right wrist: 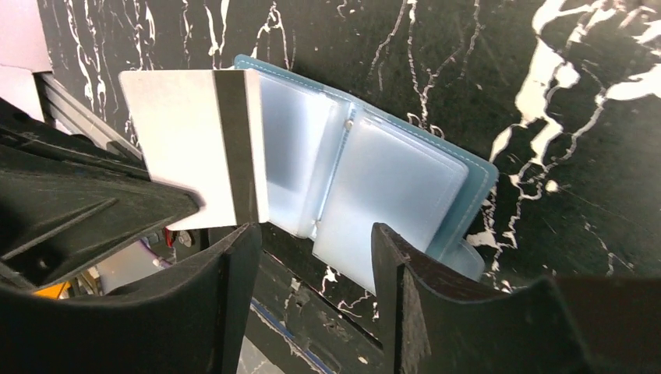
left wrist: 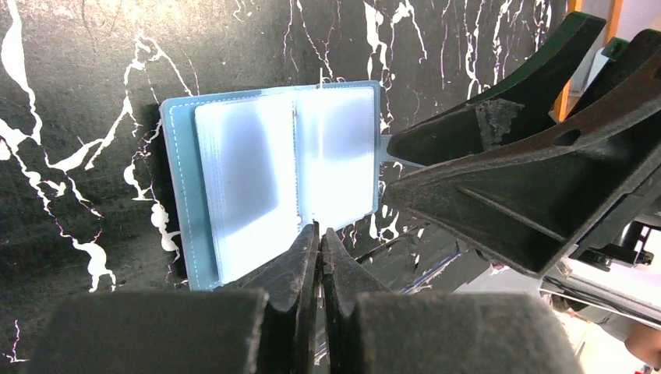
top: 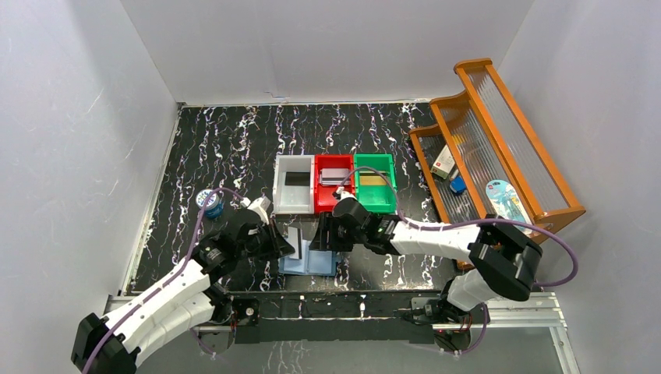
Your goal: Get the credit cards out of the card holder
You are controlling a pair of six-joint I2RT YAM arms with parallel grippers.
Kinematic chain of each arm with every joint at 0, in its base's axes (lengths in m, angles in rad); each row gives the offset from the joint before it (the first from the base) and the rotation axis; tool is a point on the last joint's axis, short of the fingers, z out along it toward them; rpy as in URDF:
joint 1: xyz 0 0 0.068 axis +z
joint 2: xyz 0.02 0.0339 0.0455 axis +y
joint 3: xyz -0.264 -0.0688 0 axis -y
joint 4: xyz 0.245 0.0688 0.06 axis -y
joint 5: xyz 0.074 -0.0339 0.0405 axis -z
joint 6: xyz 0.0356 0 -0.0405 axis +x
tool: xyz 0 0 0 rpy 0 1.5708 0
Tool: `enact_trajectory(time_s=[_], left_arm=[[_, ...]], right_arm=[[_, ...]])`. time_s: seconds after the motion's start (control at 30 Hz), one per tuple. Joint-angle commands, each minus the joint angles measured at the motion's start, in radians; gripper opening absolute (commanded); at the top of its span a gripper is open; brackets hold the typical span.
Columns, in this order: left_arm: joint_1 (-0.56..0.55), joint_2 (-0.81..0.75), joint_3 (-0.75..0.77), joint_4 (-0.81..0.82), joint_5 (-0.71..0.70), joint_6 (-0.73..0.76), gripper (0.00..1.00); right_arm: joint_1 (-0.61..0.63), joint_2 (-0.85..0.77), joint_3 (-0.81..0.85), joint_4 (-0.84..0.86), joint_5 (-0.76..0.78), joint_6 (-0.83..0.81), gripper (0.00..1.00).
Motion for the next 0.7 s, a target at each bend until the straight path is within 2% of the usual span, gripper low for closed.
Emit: enact_trajectory(time_s=[0.0, 0.37, 0.53, 0.67], left_arm=[[-0.001, -0.053, 0.026, -0.019, -0.014, 0.016, 0.0], [-0.001, -0.129, -0.006, 0.076, 0.061, 0.057, 0.0], [-0.001, -0.154, -0.032, 0.166, 0.132, 0.053, 0.0], [-0.001, -0.15, -0.041, 0.229, 0.189, 0.042, 0.0]], right_arm=[[0.0, -0.061, -0.045, 0.029, 0.062, -0.012, 0.64], [-0.004, -0.173, -0.165, 0.179, 0.121, -0.027, 0.66], [-0.016, -0.24, -0.196, 0.271, 0.035, -0.067, 0.65], [-0.049, -0.32, -0.289, 0.455, -0.043, -0.06, 0.67]])
